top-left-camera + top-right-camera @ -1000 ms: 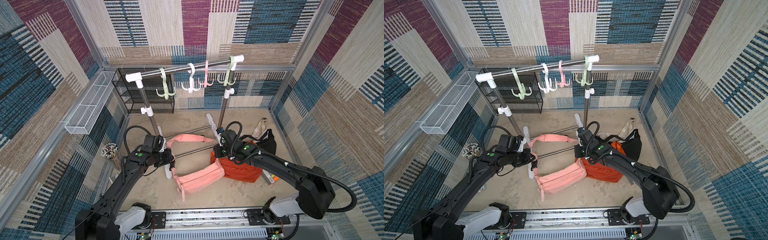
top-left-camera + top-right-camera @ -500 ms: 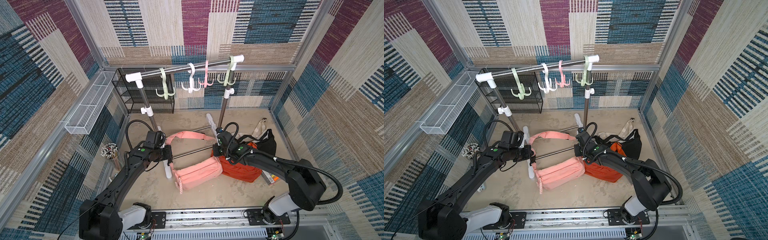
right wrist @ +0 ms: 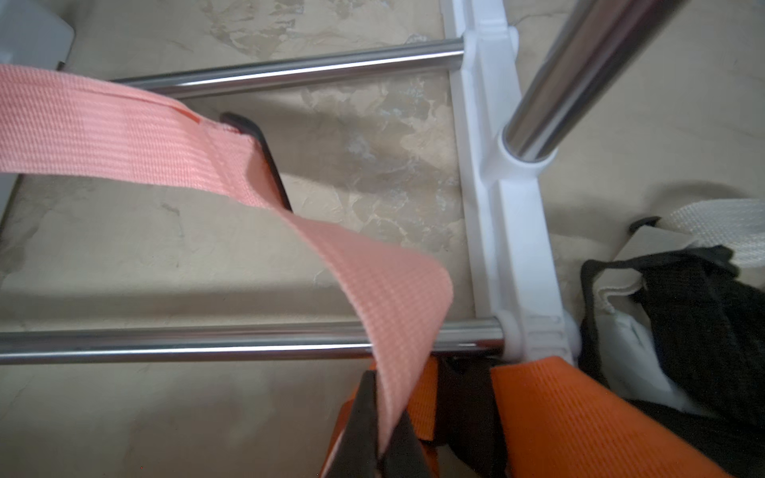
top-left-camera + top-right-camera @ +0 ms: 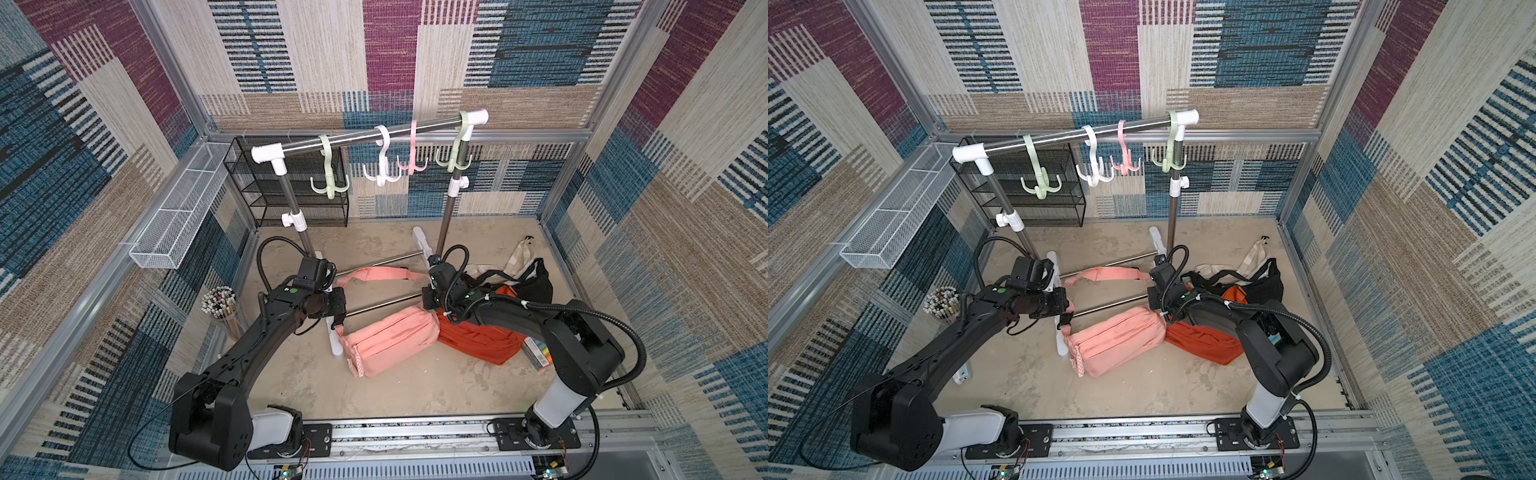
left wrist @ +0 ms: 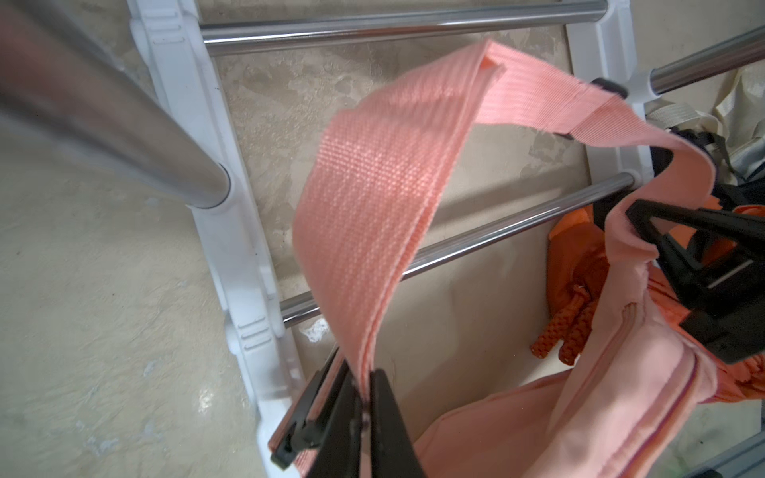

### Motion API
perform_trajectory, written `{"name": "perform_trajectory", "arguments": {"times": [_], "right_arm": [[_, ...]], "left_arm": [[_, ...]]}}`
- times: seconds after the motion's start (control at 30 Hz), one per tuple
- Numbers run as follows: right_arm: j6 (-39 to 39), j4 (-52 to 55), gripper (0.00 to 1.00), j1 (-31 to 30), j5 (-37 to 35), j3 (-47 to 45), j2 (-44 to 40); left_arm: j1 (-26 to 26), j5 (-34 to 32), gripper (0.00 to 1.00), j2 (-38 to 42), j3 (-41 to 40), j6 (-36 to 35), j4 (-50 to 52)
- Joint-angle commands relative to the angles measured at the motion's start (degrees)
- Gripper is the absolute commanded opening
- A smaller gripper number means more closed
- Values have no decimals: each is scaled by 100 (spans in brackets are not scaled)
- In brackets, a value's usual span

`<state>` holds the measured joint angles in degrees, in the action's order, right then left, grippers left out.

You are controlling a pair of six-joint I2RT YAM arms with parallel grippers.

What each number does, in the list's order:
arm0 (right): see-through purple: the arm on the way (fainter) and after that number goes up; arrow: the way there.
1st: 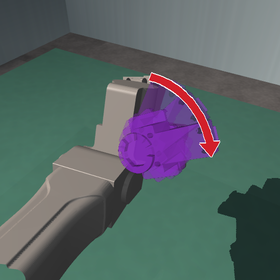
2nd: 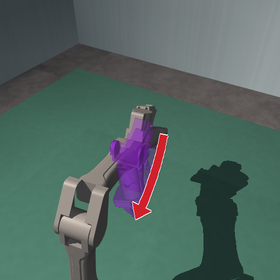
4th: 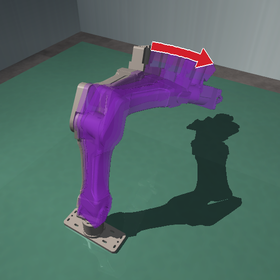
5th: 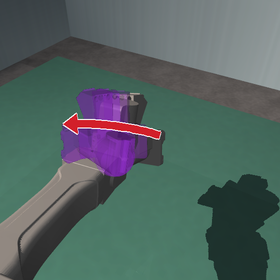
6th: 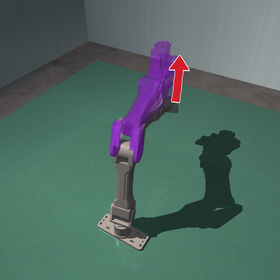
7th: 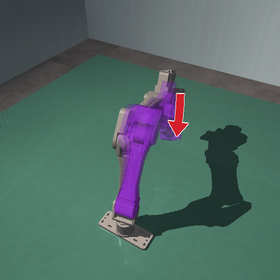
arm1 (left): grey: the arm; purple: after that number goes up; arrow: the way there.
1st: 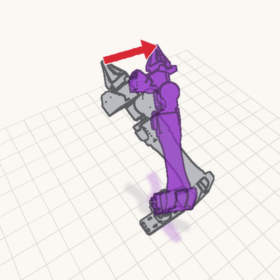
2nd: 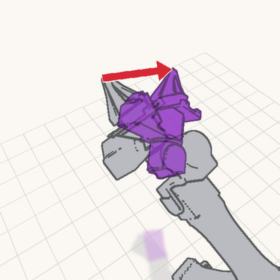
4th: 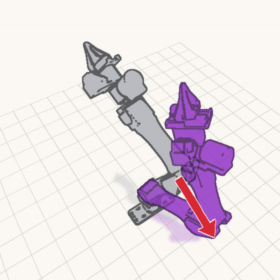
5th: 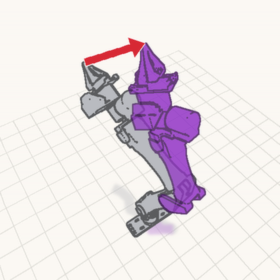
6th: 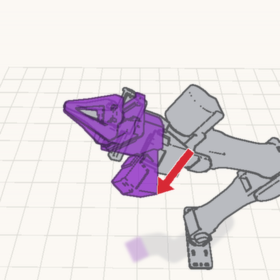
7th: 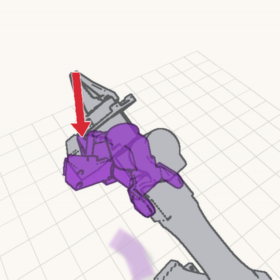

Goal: Take the bag off the hook
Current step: Place the bag at the center of the board.

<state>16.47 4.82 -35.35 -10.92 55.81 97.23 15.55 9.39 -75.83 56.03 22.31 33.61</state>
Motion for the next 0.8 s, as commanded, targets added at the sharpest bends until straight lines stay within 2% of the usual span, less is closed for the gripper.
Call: {"name": "perform_trajectory", "arguments": {"times": [0.0,0.17,0.43,0.77], "right_arm": [[60,-227,7,80,17,18,99],[214,-230,7,116,176,-140,-70],[386,-177,10,116,249,-586,-976],[448,80,12,83,586,-1080,-1461]], "left_arm": [[1,121,11,-204,136,-211,-101],[1,173,13,-216,234,-191,-24],[0,131,16,264,158,-166,149],[1,182,16,675,185,-53,277]]}}
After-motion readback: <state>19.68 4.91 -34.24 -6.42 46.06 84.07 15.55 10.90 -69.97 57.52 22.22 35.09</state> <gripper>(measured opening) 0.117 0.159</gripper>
